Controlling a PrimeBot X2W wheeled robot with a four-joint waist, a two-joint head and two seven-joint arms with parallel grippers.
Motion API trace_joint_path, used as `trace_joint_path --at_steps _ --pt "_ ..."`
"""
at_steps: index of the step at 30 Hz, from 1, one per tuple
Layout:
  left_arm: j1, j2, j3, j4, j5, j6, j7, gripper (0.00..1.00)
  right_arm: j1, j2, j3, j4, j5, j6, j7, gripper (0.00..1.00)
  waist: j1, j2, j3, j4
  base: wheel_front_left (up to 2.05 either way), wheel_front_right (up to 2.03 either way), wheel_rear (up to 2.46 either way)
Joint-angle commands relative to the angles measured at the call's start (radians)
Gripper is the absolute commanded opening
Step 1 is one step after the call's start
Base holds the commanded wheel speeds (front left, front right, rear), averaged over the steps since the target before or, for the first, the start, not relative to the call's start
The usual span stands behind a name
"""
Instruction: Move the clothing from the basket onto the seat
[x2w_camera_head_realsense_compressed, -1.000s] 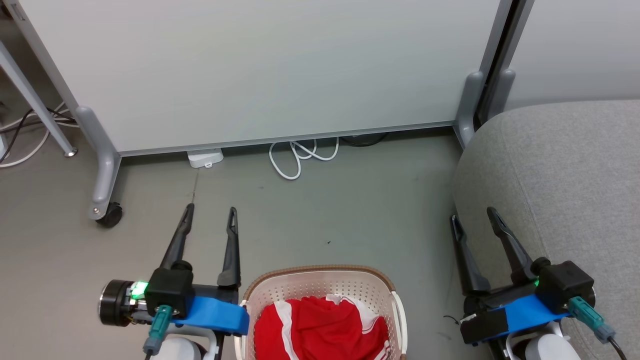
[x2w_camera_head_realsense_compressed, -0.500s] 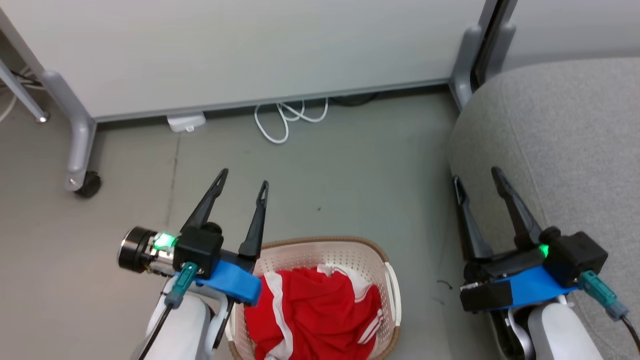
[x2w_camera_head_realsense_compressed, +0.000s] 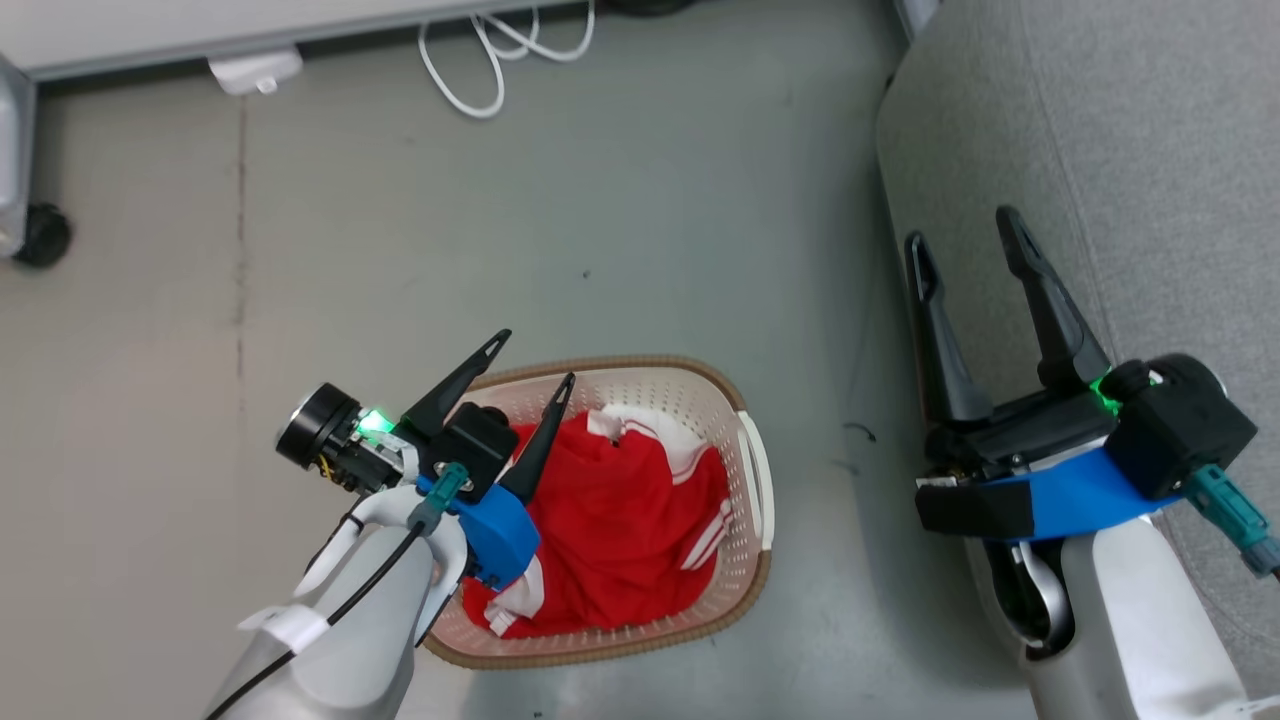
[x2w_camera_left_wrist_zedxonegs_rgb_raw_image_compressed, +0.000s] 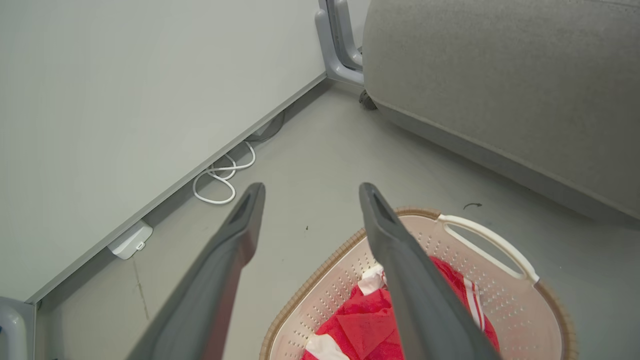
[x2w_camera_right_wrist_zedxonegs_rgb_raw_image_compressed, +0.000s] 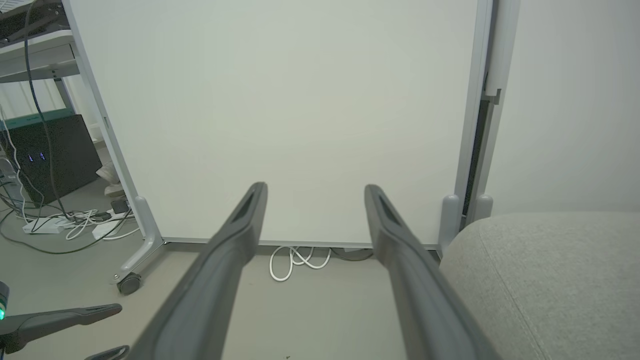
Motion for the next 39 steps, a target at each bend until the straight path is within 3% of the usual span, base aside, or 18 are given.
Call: trace_joint_path --at_steps 1,9,19,24,29,39 --pt "-0.032 0.011 -0.021 0.021 0.002 0.0 -0.003 1.0 -0.024 -0.004 0.002 -0.009 -0.008 0.001 0.0 1.0 -0.0001 0.0001 0.059 -0.024 0.0 0.0 0.0" --pt "-0.177 0.039 -0.267 0.238 0.006 -0.001 -0.003 1.0 -0.083 -0.004 0.01 -0.037 -0.016 0.0 0.0 1.0 -0.0001 0.0001 0.181 -0.041 0.0 0.0 0.0" --pt "-0.321 0.018 -0.556 0.519 -0.009 -0.001 0.016 1.0 -0.143 -0.004 0.016 -0.069 -0.026 0.0 0.0 1.0 -0.0001 0.0001 0.328 -0.06 0.0 0.0 0.0" --pt "-0.369 0.014 -0.69 0.595 -0.015 -0.001 0.06 1.0 -0.171 -0.004 0.023 -0.085 -0.027 0.0 0.0 1.0 -0.0001 0.0001 0.385 -0.076 0.0 0.0 0.0" --pt "-0.401 0.027 -0.763 0.619 -0.018 -0.001 0.123 1.0 -0.185 -0.004 0.028 -0.101 -0.027 0.0 0.0 1.0 -0.0001 0.0001 0.433 -0.093 0.0 0.0 0.0" --pt "-0.438 0.033 -0.79 0.632 0.062 -0.001 0.246 1.0 -0.194 -0.004 0.028 -0.135 -0.018 0.0 0.0 1.0 -0.0001 0.0001 0.512 -0.126 0.0 0.0 0.0"
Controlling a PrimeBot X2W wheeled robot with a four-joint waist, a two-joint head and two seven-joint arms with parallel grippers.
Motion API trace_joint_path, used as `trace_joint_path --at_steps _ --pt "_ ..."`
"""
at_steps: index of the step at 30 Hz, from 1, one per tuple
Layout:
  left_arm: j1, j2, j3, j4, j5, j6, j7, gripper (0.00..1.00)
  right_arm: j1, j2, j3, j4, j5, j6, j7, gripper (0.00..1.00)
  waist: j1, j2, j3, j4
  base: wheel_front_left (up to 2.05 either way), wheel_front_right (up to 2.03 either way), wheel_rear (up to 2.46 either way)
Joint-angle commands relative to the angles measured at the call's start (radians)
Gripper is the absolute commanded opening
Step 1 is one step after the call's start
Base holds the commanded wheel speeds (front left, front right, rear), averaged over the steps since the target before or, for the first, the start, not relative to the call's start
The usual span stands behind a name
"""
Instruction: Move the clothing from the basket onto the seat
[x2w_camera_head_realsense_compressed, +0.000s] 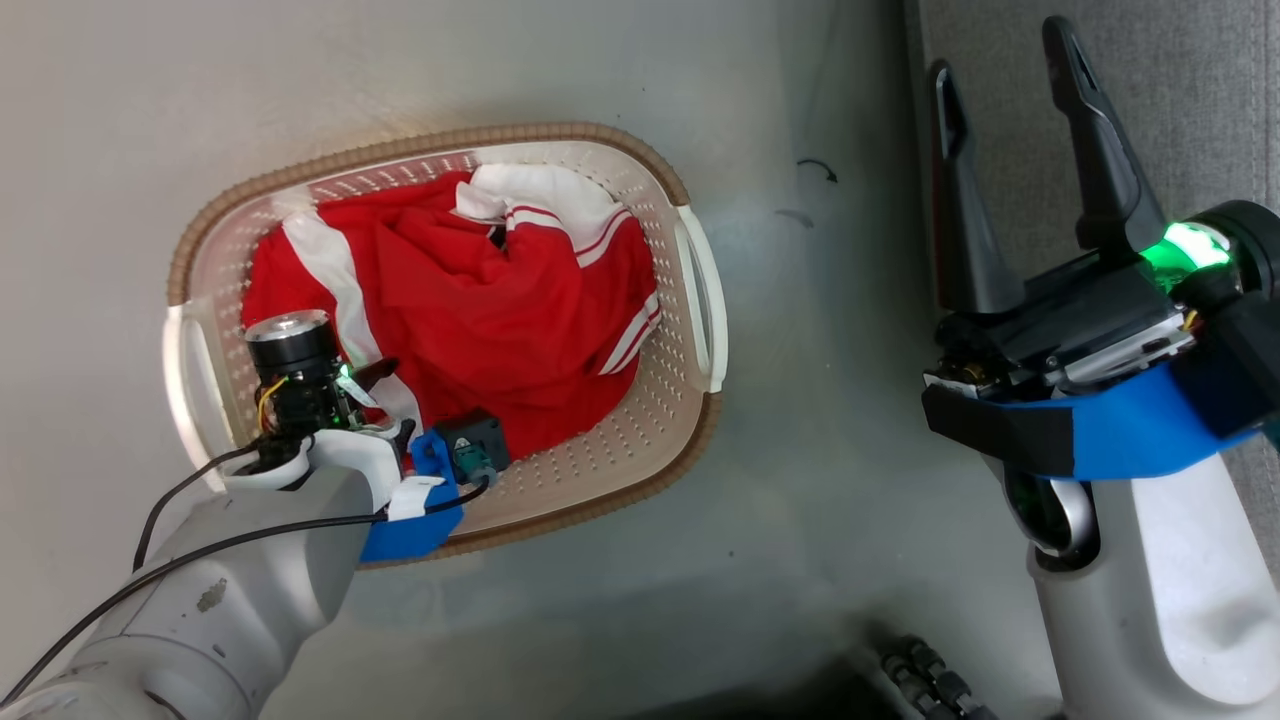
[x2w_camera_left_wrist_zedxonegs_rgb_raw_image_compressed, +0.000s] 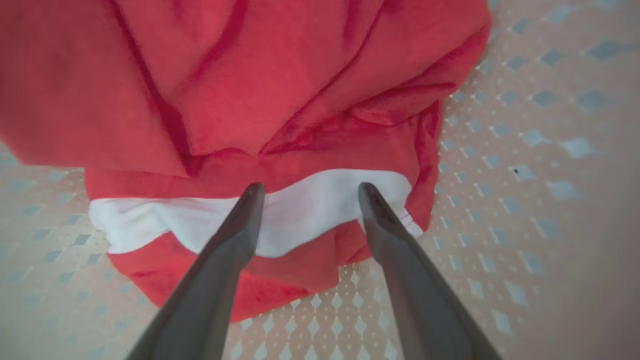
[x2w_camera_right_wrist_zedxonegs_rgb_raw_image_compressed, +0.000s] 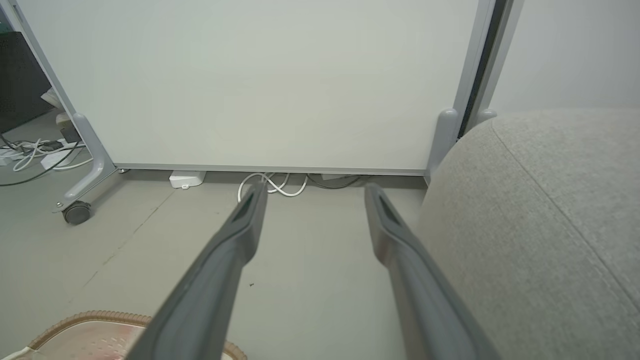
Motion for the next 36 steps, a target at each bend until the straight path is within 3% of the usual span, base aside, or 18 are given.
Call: trace_joint_path --at_steps 1,21,22,23,24,36 --pt "-0.019 -0.001 -0.003 0.003 0.015 0.0 0.022 1.0 -0.02 -0.004 -0.002 -0.012 0.005 0.0 0.0 1.0 -0.0001 0.0 0.022 -0.011 0.0 0.0 0.0" --pt "-0.088 0.035 -0.003 0.005 0.002 0.0 0.264 1.0 -0.004 -0.004 -0.015 -0.101 0.0 0.0 0.0 1.0 -0.0001 0.0 0.152 -0.049 0.0 0.0 0.0" --pt "-0.089 0.035 -0.003 0.005 -0.001 0.0 0.28 0.74 -0.004 -0.004 -0.015 -0.103 -0.001 0.0 0.0 1.0 -0.0001 0.0 0.155 -0.049 0.0 0.0 0.0" --pt "-0.089 0.033 -0.003 0.005 -0.004 0.0 0.291 0.13 -0.004 -0.003 -0.014 -0.104 -0.001 0.0 0.0 1.0 -0.0001 0.0 0.157 -0.05 0.0 0.0 0.0" --pt "-0.089 0.028 -0.003 0.005 -0.008 0.0 0.297 0.0 -0.004 -0.004 -0.015 -0.105 -0.002 0.0 0.0 1.0 -0.0001 0.0 0.157 -0.049 0.0 0.0 0.0" --pt "-0.101 -0.024 -0.003 0.004 -0.067 0.0 0.238 0.0 -0.017 -0.004 -0.031 -0.099 -0.007 0.0 0.0 1.0 -0.0001 0.0 0.119 -0.019 0.0 0.0 0.0"
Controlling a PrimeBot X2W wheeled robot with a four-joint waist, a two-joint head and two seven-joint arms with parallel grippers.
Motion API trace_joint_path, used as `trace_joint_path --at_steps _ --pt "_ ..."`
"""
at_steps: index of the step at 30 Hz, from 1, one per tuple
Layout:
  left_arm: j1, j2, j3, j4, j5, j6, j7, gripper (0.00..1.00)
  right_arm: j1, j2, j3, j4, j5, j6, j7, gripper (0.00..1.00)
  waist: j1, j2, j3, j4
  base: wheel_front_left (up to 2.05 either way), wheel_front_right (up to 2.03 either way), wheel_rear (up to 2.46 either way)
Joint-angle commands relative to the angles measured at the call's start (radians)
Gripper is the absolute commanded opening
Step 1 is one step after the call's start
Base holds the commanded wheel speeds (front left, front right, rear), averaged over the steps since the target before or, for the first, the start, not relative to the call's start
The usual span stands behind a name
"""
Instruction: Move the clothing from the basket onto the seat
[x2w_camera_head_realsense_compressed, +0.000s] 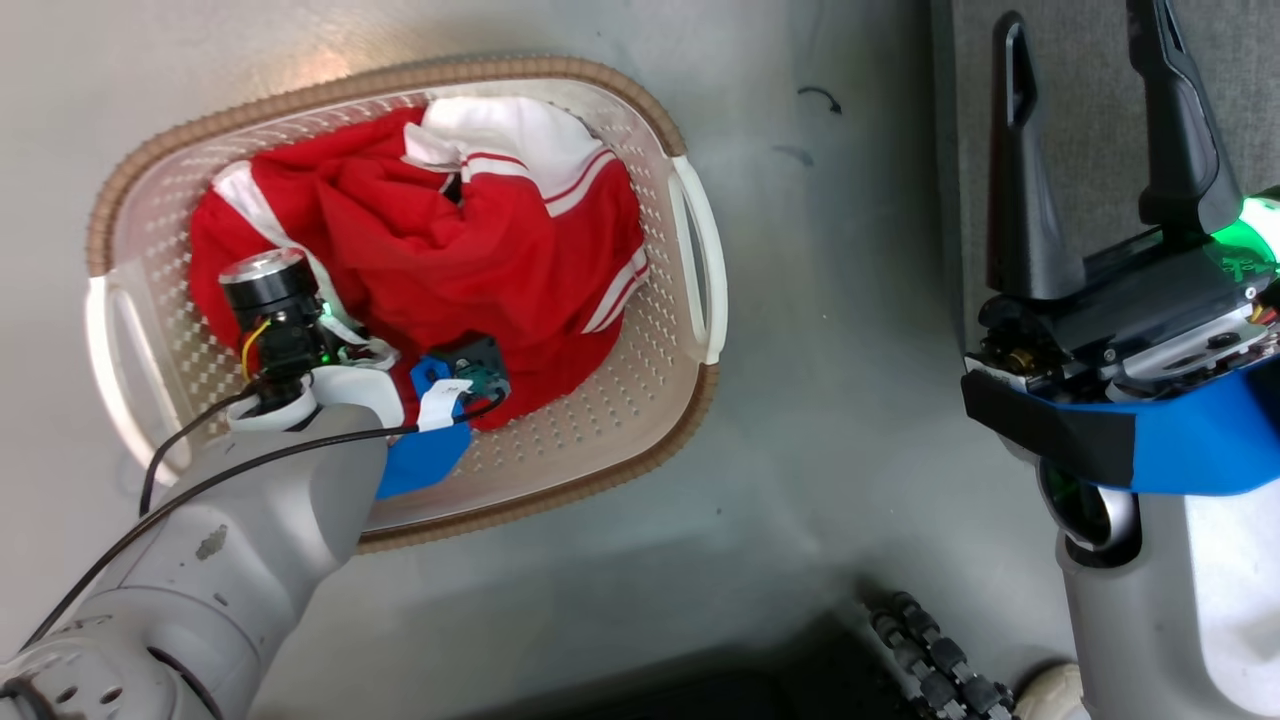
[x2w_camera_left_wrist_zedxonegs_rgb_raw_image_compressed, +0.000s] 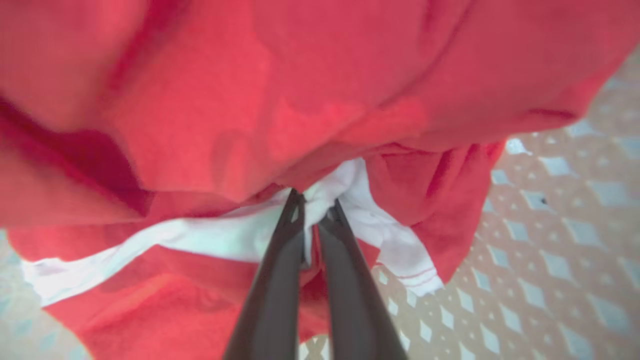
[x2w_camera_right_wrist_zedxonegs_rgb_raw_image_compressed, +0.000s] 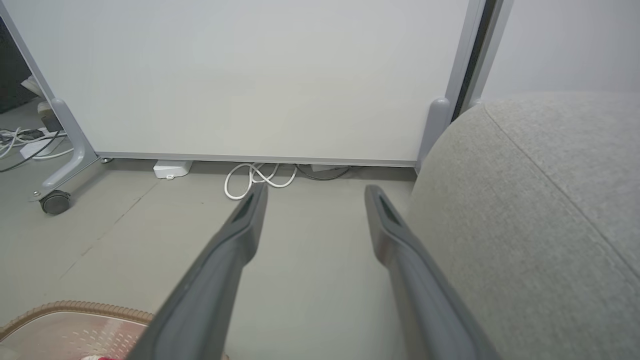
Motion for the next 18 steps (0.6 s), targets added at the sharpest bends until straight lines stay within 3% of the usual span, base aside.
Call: trace_joint_path --at_steps 1,18 --pt "-0.015 -0.004 -0.001 0.0 -0.008 0.0 -0.008 0.0 -0.007 -0.004 -0.003 0.003 -0.003 0.0 0.0 1.0 0.0 0.0 -0.016 0.011 0.0 0.0 0.0" --pt "-0.014 -0.035 0.071 -0.013 -0.144 0.001 -0.263 0.0 0.042 -0.004 -0.021 0.063 -0.006 0.0 0.0 1.0 0.0 0.0 -0.263 0.094 0.0 0.0 0.0"
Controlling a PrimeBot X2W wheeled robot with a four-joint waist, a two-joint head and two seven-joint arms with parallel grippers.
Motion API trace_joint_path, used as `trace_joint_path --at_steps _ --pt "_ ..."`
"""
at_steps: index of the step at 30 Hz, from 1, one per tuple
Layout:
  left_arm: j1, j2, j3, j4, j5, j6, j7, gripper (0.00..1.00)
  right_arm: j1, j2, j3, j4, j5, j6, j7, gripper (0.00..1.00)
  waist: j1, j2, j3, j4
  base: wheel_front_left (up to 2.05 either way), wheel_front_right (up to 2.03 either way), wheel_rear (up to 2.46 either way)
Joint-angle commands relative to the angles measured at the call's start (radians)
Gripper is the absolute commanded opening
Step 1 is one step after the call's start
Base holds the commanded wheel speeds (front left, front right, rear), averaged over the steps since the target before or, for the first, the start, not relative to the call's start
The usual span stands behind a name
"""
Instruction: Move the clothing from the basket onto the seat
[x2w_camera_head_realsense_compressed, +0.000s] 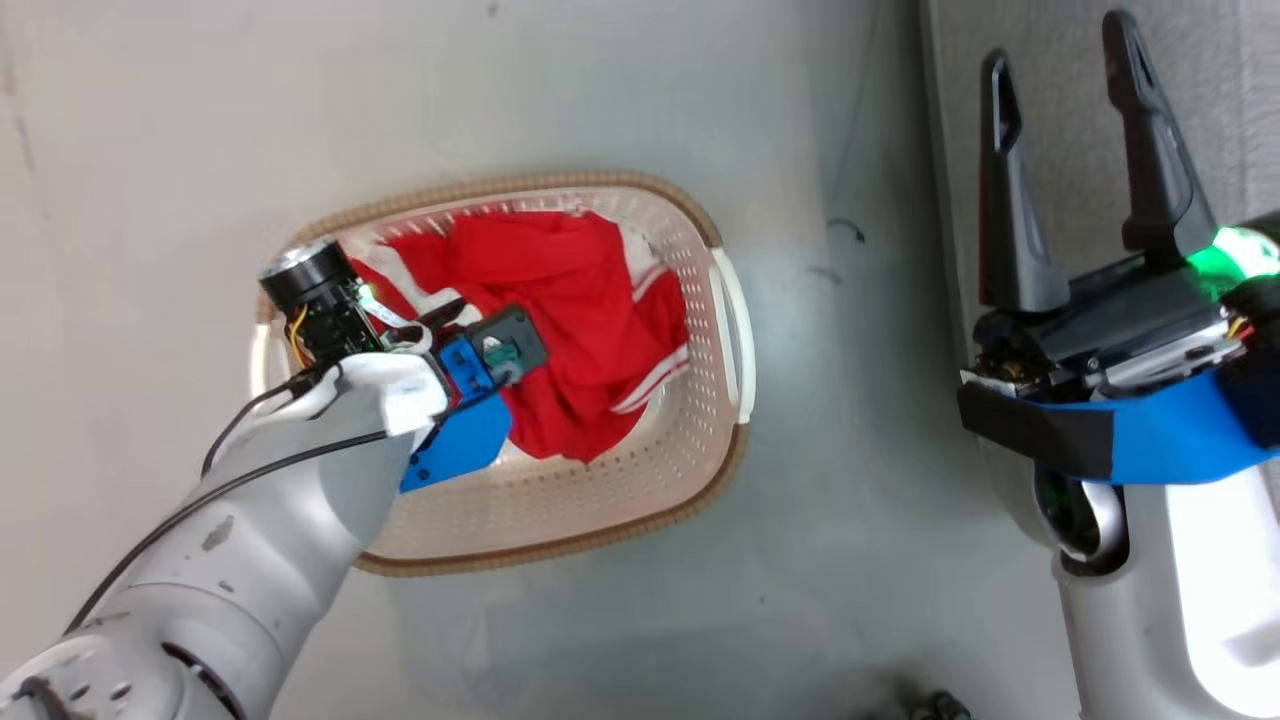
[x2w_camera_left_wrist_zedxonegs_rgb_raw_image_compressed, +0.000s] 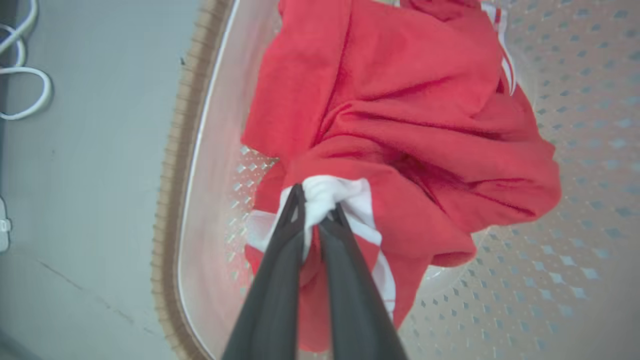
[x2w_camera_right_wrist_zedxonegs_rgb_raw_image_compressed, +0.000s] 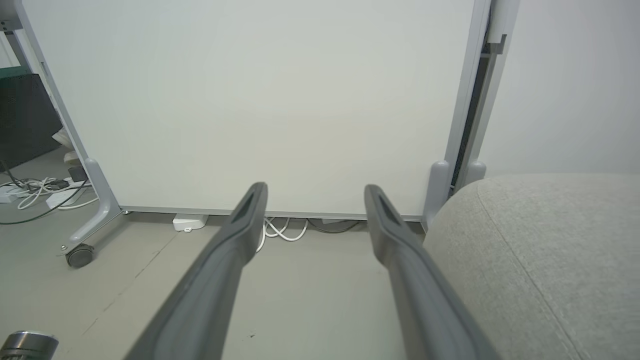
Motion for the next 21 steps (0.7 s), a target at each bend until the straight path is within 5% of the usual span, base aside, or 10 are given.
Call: trace_joint_path --at_steps 1,21 --pt "-0.014 0.017 0.014 -0.004 -0.02 -0.001 -0.028 0.0 0.019 -0.004 -0.003 0.006 -0.005 0.0 0.0 1.0 0.0 0.0 -0.057 0.022 0.0 0.0 0.0" --pt "0.108 0.004 0.125 -0.065 -0.235 0.022 -0.221 0.0 0.152 -0.004 -0.043 0.071 -0.027 0.0 0.0 1.0 0.0 0.0 -0.36 0.093 0.0 0.0 0.0"
